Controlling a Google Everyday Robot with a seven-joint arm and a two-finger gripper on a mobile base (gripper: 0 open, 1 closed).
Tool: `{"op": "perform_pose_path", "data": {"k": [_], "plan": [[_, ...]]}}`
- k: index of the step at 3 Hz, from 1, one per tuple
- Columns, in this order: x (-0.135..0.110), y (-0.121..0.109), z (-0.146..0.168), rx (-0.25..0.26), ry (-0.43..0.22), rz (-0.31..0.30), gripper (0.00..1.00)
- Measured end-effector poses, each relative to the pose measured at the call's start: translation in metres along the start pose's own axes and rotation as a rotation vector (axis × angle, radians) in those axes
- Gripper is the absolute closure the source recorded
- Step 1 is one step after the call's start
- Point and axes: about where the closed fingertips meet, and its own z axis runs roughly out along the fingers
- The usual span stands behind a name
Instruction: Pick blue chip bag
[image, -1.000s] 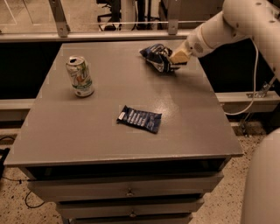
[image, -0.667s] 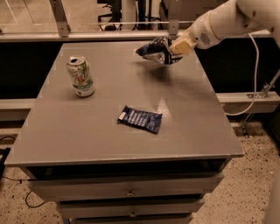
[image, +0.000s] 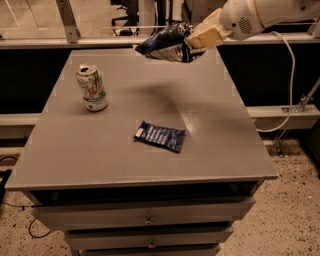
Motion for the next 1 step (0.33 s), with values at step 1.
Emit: {"op": "perform_pose_path", "data": {"k": [1], "plan": [[0.0000, 0.0000, 0.0000, 0.000, 0.000, 0.000, 1.00]]}}
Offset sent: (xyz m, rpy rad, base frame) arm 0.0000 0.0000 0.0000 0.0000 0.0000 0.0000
